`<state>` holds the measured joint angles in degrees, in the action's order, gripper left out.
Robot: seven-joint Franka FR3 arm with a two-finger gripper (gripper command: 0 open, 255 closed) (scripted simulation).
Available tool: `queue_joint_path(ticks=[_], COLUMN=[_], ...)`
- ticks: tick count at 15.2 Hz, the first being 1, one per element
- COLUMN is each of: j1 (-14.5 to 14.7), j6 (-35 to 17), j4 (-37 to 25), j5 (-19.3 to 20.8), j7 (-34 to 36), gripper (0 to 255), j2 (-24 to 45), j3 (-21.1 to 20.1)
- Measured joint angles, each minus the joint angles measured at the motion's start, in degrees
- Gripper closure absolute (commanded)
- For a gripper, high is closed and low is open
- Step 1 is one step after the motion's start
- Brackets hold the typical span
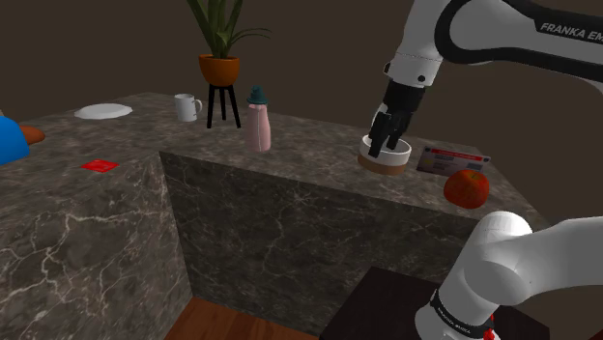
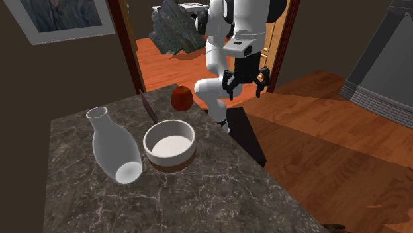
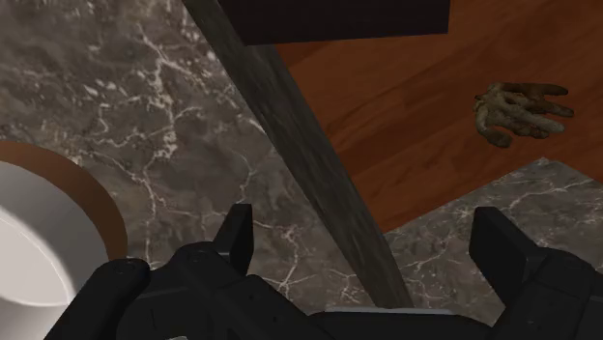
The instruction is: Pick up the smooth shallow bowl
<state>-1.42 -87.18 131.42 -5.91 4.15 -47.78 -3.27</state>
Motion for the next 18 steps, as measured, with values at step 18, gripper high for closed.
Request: queue_joint_path(ticks=[18], j1=[-5.1], j6=[-15.81], j4=[-0.08], j5=[11.44], j7=[-17.94], gripper=[0], j2=[15.17], j3=[14.81])
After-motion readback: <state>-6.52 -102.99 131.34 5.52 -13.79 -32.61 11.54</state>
